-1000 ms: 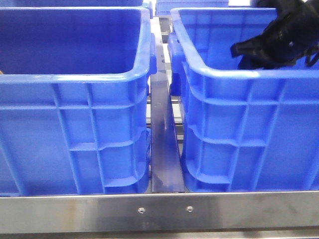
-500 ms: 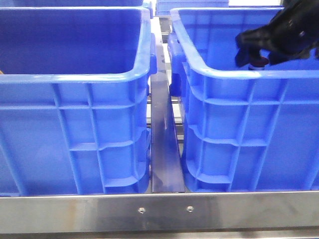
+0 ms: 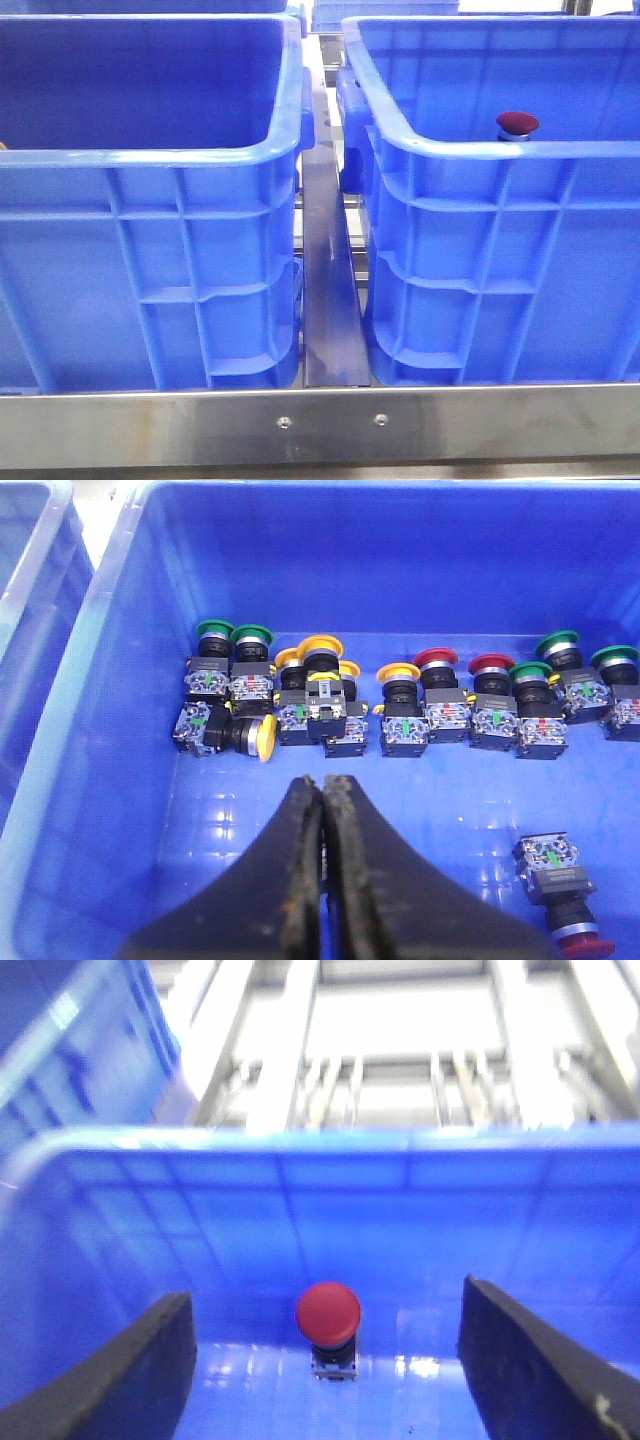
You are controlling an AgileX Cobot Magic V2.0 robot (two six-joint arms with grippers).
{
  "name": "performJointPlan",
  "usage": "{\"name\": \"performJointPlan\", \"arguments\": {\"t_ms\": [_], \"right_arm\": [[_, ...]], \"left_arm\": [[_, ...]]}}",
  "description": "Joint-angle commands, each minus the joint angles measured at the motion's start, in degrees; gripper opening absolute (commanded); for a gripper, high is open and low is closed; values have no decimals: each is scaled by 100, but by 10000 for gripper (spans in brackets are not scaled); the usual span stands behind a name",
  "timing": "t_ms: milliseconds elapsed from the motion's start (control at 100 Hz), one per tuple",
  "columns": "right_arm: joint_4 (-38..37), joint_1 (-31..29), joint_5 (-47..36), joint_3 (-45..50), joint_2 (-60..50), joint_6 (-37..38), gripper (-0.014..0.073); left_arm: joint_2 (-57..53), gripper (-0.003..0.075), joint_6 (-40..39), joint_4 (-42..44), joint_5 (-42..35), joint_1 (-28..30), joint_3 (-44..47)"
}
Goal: Pick red and yellow buttons and place in box
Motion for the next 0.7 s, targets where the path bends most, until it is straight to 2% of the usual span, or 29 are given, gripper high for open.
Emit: {"name": "performJointPlan", "arguments": {"t_ms": [0, 160, 300, 440, 580, 690], "right_arm": [[55, -37, -67, 117, -663, -38, 568], [50, -37, -202, 673, -1511, -38, 548], [50, -37, -315, 1112, -2155, -38, 472], [50, -37, -315, 1329, -2675, -38, 290], [50, -37, -310, 1354, -2950, -38, 48], [56, -37, -304, 1354, -2979, -38, -75]], "left_arm": [[13, -19, -49, 44, -412, 13, -160], [13, -19, -49, 44, -412, 13, -160], [13, -19, -49, 44, -412, 13, -160], [13, -19, -49, 44, -412, 13, -160], [13, -19, -49, 44, -412, 13, -160], [13, -19, -49, 58, -412, 13, -160]]}}
